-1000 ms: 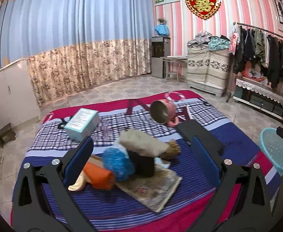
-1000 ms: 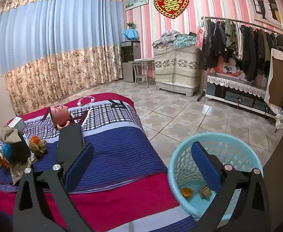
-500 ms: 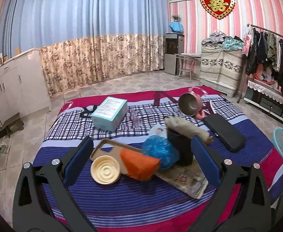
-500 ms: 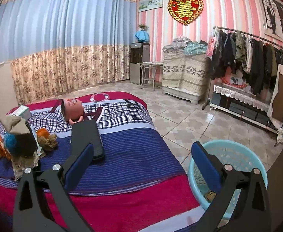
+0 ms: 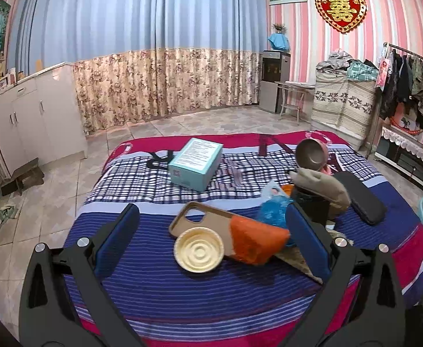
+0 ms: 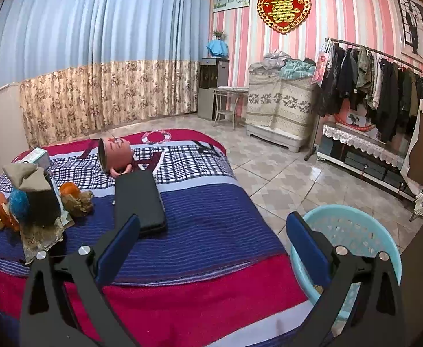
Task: Collect trash
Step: 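Move the left tool toward the orange cloth beside the cream bowl, then grasp the orange cloth with the left tool while the right tool grasps the beige cloth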
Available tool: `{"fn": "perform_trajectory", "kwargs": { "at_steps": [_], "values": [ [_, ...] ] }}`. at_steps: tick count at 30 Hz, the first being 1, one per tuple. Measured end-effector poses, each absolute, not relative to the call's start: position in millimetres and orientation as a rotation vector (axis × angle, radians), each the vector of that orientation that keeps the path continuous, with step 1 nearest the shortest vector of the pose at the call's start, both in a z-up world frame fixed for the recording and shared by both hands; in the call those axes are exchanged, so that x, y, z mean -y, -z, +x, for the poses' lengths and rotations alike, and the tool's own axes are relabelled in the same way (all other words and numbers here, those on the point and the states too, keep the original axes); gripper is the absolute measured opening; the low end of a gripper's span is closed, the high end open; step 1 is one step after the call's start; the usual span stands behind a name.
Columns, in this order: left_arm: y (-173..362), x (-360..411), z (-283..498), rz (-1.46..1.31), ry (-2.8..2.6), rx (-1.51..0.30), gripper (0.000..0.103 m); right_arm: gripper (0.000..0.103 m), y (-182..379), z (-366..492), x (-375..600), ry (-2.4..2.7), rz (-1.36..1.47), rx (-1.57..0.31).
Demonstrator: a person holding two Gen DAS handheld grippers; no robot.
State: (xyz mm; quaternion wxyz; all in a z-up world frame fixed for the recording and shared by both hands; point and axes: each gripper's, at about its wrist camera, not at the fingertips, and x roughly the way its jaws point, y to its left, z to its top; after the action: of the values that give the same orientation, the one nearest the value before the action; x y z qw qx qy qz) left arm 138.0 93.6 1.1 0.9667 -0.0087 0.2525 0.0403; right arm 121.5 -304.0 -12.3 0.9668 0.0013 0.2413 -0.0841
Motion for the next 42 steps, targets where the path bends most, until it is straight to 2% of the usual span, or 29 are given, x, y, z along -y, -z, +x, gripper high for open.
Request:
{"fn": "perform_trajectory", "kwargs": {
  "at_steps": [7,12,24,26,28,29,31,32,42],
  "values": [
    [10,-122,139,-0.022,-0.104,-0.548,0.097,0.099,21,130,292,0.177,-0.043,-0.557],
    [26,-129,147,-0.045,-0.068,-0.594,0.097,0.099,23,130,287,0.201,-0.053,-0.539],
    [56,-81,171,-0.008,0.113,-0.644,0.097,0.099,40,145,287,0.192,-0.045,-0.611],
    [57,-74,176,0.005,0.143,-0.641,0.091,0.099,41,145,287,0.178,-0.041,-0.614],
    [58,-69,184,-0.002,0.201,-0.653,0.063,0.099,42,146,282,0.171,-0.056,-0.617],
    [60,-68,188,-0.003,0.223,-0.671,0.056,0.099,42,146,280,0.170,-0.063,-0.618],
    [60,-68,190,-0.009,0.250,-0.682,0.021,0.099,41,146,276,0.161,-0.073,-0.616],
    [59,-69,188,-0.012,0.263,-0.678,0.016,0.099,41,146,273,0.151,-0.075,-0.615],
    [21,-104,158,0.006,0.199,-0.583,0.016,0.099,29,146,218,-0.002,-0.108,-0.596]
  ]
}}
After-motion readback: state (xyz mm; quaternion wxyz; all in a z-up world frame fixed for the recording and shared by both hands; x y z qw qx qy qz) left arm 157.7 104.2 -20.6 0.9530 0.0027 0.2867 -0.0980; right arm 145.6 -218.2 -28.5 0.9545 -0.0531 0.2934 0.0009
